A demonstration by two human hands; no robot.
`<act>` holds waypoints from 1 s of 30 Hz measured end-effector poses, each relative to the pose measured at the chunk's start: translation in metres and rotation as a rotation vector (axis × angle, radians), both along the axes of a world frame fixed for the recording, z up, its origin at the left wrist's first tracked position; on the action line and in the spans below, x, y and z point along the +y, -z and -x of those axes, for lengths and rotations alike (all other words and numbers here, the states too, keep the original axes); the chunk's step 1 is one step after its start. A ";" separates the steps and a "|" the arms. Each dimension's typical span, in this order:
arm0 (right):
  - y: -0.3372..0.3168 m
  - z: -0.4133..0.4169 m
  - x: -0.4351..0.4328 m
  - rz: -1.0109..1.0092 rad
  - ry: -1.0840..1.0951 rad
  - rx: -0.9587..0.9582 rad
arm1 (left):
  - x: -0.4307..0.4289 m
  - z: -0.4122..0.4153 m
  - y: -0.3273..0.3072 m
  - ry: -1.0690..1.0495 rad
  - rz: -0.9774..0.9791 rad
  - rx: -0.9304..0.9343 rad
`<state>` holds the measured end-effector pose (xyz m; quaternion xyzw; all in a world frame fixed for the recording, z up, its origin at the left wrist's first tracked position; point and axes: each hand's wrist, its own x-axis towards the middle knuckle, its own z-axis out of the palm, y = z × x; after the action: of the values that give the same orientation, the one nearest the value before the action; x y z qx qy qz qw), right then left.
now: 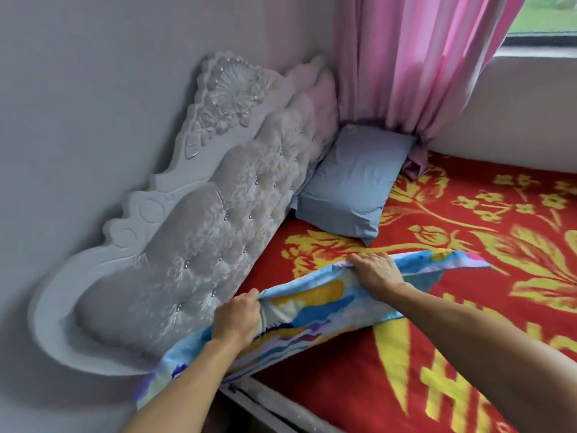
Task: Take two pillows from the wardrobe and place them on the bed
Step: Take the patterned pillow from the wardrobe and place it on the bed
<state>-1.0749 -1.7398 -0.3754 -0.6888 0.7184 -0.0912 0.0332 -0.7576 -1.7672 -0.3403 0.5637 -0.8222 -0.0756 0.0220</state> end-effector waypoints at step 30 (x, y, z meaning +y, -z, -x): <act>0.204 -0.009 0.092 -0.557 0.774 -0.196 | -0.163 0.079 0.234 0.435 -0.768 -0.228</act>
<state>-1.0658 -1.6480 -0.5797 -0.3241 0.9125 0.0343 0.2473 -0.8365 -1.9303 -0.5739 0.3500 -0.8311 -0.3153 -0.2954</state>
